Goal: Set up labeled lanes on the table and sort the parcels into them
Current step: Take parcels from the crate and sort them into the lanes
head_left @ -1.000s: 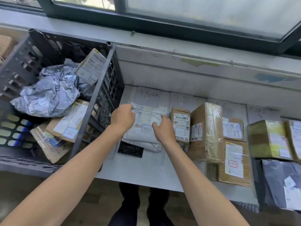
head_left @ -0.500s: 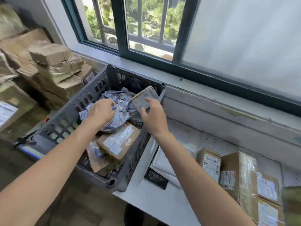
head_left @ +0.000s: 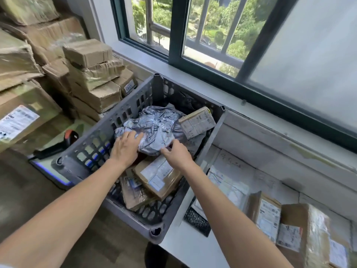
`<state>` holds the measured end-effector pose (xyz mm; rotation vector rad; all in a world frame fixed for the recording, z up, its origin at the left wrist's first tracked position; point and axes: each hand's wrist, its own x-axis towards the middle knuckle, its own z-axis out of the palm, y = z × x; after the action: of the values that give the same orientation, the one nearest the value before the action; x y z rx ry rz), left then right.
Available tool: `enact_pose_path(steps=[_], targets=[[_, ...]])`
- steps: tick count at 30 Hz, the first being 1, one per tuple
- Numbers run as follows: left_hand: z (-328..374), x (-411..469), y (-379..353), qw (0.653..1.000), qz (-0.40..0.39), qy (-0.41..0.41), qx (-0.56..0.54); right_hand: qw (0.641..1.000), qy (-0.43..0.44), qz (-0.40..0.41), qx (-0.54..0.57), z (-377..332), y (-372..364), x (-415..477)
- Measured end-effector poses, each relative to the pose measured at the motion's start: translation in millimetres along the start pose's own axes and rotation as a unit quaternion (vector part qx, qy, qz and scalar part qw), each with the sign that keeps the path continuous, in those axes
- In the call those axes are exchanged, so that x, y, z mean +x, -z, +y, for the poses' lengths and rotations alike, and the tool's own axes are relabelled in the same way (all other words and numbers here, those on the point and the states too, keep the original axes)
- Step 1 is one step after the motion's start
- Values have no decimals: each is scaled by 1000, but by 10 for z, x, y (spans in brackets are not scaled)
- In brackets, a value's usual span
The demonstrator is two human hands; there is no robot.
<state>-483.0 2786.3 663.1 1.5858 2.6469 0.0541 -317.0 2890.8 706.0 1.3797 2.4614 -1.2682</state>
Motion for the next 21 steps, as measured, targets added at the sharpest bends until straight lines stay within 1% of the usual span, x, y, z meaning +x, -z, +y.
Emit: enact_pose_path(steps=[1, 2, 3, 5, 6, 8, 9, 10, 11, 13, 14, 15, 17, 18, 19, 20, 21], targets=[[9, -10, 33, 999, 21, 6, -23, 999, -4, 12, 43, -2, 7, 20], [23, -27, 81, 998, 42, 13, -44, 993, -19, 25, 113, -24, 23, 34], [39, -51, 137, 996, 63, 18, -59, 976, -49, 28, 209, -74, 54, 43], [74, -124, 258, 992, 102, 19, -77, 909, -125, -12, 397, -178, 128, 62], [89, -174, 315, 990, 120, 15, -78, 876, -145, -42, 458, -221, 171, 76], [102, -301, 404, 985, 157, -9, -75, 814, -149, -94, 554, -294, 236, 110], [105, -367, 435, 982, 172, -29, -73, 789, -143, -107, 588, -334, 268, 107], [105, -426, 459, 979, 185, -52, -70, 776, -134, -108, 607, -370, 299, 96], [97, -479, 481, 976, 192, -79, -64, 779, -121, -97, 607, -391, 321, 96], [72, -546, 533, 971, 196, -124, -47, 806, -104, -56, 581, -383, 338, 69], [55, -556, 569, 972, 190, -130, -38, 815, -96, -34, 570, -347, 340, 43], [36, -553, 608, 977, 176, -114, -29, 818, -84, -21, 569, -301, 356, 20], [-5, -512, 686, 989, 142, -29, -34, 820, -50, -18, 570, -191, 425, -64], [-30, -469, 721, 989, 124, 24, -76, 820, -37, -18, 571, -129, 473, -114], [-43, -416, 771, 979, 107, 72, -156, 821, -26, -18, 570, -66, 523, -167], [-37, -360, 847, 957, 88, 110, -255, 821, -14, -19, 570, -7, 575, -228], [-10, -300, 923, 925, 72, 133, -347, 823, 0, -23, 568, 54, 629, -286]])
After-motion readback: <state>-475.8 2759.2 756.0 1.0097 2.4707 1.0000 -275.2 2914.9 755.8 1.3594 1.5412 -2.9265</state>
